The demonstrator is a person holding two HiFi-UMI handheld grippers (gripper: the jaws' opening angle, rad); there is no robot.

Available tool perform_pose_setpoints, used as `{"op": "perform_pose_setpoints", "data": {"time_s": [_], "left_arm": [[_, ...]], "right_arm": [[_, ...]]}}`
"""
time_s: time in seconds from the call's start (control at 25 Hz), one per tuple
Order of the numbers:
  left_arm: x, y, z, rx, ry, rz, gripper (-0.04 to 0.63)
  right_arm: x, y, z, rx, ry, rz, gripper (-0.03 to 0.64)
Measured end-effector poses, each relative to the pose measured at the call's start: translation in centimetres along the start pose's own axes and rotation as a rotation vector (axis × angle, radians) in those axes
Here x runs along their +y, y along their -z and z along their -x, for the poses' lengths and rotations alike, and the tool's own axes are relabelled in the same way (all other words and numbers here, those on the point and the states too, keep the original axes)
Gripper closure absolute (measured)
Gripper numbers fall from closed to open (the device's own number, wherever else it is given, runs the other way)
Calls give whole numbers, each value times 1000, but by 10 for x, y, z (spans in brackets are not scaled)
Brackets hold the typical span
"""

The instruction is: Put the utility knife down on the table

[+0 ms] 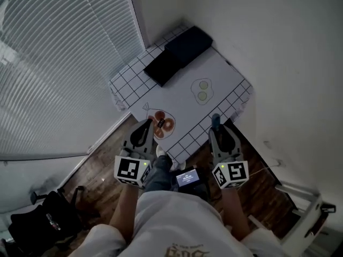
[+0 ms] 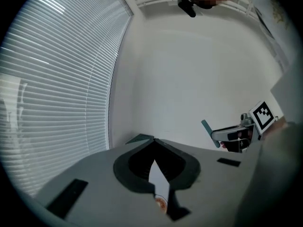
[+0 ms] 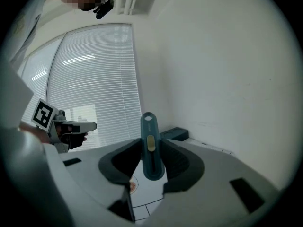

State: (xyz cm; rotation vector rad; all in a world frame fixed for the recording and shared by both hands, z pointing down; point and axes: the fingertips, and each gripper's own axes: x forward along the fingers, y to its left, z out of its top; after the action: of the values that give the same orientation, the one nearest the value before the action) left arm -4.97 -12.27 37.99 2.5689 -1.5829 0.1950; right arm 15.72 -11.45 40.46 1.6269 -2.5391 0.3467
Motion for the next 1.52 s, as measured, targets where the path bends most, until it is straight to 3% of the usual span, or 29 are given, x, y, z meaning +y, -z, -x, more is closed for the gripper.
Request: {"op": "perform_pose_setpoints", "data": {"time_s": [1.52], "left_arm": [[23,125,-93,246,207,12,588]], "right_arm": [[-20,135,-87,338,47,13,477]]}}
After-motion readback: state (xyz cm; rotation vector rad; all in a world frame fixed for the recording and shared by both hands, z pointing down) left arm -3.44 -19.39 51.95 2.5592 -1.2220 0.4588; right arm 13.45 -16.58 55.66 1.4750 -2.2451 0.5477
